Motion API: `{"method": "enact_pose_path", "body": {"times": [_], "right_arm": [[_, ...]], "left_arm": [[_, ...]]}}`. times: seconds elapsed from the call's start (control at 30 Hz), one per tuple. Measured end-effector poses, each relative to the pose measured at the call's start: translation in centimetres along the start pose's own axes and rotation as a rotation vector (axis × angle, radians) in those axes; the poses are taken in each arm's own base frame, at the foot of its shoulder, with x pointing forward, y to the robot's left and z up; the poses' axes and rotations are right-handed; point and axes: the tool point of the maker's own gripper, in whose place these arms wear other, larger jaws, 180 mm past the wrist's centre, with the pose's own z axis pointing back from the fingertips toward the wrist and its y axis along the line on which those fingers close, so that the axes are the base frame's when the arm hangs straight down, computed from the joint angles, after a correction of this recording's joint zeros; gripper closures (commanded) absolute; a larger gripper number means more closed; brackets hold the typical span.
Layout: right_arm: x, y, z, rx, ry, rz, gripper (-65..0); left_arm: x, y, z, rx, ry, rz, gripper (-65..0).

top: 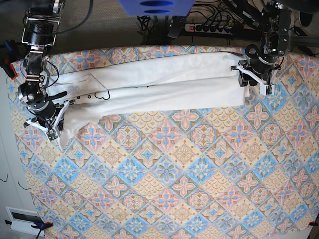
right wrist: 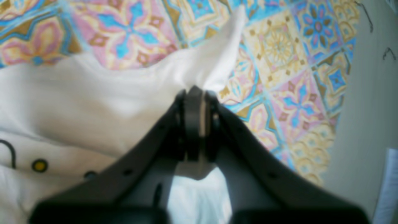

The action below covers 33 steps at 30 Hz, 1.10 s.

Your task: Fold the T-shirt properly

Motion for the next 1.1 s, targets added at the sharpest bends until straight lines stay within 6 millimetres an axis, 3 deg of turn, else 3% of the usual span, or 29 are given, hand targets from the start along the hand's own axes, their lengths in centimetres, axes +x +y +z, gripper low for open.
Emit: {"method": "enact_pose_path", "body": {"times": [0.07,0.3,0.43,0.7,0.8,0.97,1.1], "right_arm": [[0.1,0.6,0.9,0.003,-0.009,0.018,0.0],[-3.3,2.6,3.0,0.033,0.093,0.061,0.0],[-3.8,3.0,3.4,0.037,0.104,0.065,0.0],[-6.9,3.1,4.4,0.037,0.196,0.051,-0.4],[-7.7,3.5,4.7,0.044,0.216,0.051,-6.0],[-8.2,2.9,4.8,0.015,0.247,0.103,-24.2],[-8.2,1.5,5.4,-0.046,0.262,0.125,-27.2]], "left_arm": [[0.0,0.0,0.0,0.001,0.002,0.000,-22.3],[0.1,0.0,0.0,0.000,-0.001,0.000,-22.3],[0.1,0.0,0.0,0.000,-0.003,0.000,-22.3],[0.0,0.0,0.0,0.000,-0.002,-0.001,-22.3],[0.0,0.0,0.0,0.000,-0.002,0.000,-22.3],[0.2,-0.1,0.1,-0.002,-0.004,-0.002,-22.8],[1.3,-0.7,1.3,-0.016,-0.040,-0.014,-23.0]]}}
